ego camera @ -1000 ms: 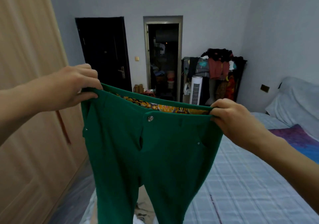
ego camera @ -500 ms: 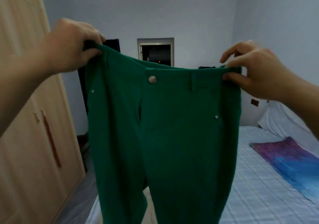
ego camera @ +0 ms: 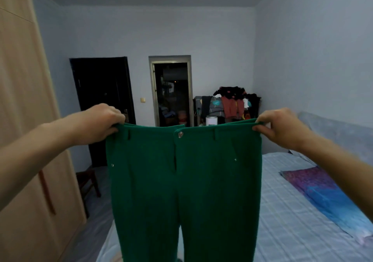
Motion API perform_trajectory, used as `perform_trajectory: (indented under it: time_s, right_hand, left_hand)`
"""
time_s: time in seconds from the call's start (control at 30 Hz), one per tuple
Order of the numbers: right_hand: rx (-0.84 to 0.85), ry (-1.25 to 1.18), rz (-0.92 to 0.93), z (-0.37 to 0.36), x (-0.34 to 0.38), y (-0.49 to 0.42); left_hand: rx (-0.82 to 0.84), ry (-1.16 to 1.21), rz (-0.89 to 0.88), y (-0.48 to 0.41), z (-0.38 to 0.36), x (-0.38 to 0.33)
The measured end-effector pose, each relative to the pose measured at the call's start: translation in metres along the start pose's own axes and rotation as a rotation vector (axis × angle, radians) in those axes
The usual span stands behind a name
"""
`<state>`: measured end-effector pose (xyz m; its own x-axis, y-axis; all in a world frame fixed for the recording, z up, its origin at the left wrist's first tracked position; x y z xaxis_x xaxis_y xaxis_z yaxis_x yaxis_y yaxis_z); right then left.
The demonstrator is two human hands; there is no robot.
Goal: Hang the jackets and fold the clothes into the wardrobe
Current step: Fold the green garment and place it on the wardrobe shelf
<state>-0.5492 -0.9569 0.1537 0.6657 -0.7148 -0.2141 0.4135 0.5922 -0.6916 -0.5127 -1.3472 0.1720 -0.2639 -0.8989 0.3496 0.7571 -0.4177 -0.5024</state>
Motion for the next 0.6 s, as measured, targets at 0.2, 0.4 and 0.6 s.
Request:
perform_trajectory:
  time_s: [0.2, 0.4, 0.6]
  right_hand:
    - [-0.199, -0.2, -0.044, 0.009, 0.001, -0.003]
    - [-0.231, -0.484, -0.147, -0.007, -0.001, 0.002]
    - [-0.09, -0.569, -0.222, -0.023, -0.001, 0.015]
  left_hand:
    - [0.147, 0.127, 0.049, 0.026, -0.019, -0.001]
    - [0.112, 0.136, 0.074, 0.041, -0.021, 0.011]
    - [-0.001, 0.312, 0.055, 0.054, 0.001, 0.011]
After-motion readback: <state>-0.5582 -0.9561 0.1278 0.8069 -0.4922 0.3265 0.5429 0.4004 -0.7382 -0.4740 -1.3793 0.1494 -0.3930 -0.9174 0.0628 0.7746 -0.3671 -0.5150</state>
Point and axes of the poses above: each hand's wrist, its own y-axis away from the middle knuckle, its own z-axis out of the back of the hand, x = y × z, the point moved 9 cm from there along -y, towards the middle knuckle, and after that the axes turned 15 degrees about z, right-handed, at the moved point
